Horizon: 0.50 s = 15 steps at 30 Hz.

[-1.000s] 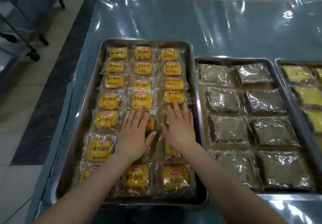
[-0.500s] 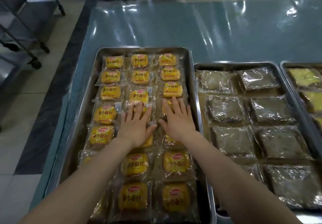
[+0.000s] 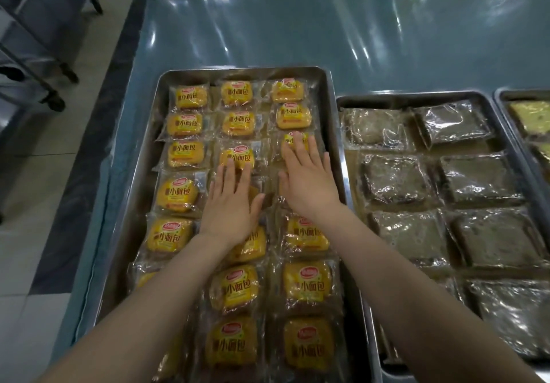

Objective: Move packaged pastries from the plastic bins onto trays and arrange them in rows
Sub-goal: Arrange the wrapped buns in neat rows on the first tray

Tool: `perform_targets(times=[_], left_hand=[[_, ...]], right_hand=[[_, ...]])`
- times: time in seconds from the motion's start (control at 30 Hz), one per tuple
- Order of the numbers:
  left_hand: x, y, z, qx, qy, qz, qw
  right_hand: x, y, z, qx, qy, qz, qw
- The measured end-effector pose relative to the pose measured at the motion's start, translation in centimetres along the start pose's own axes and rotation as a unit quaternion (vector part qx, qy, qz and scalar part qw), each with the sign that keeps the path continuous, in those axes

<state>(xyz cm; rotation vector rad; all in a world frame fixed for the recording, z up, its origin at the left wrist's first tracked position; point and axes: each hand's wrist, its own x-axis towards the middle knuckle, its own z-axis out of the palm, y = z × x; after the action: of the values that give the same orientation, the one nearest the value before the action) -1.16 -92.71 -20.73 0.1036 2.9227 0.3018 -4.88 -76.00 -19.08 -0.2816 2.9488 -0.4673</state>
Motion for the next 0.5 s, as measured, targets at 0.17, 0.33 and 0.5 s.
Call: perform_targets(times=[0.17, 0.33, 0.5], left_hand=[[3.0, -0.5, -0.2, 0.004, -0.022, -0.019, 1.000], [2.7, -0.6, 0.3, -0.004, -0.008, -0.007, 1.000], [3.5, -0.1, -0.5, 0.003, 0.038, 0.003, 0.999]], right_hand=[[2.9, 0.8, -0.4, -0.014, -0.040, 0.000, 0.999], [2.0, 0.7, 0.2, -0.024, -0.055, 0.009, 0.998], [3.8, 0.4, -0.7, -0.012, 0.024, 0.002, 1.000]])
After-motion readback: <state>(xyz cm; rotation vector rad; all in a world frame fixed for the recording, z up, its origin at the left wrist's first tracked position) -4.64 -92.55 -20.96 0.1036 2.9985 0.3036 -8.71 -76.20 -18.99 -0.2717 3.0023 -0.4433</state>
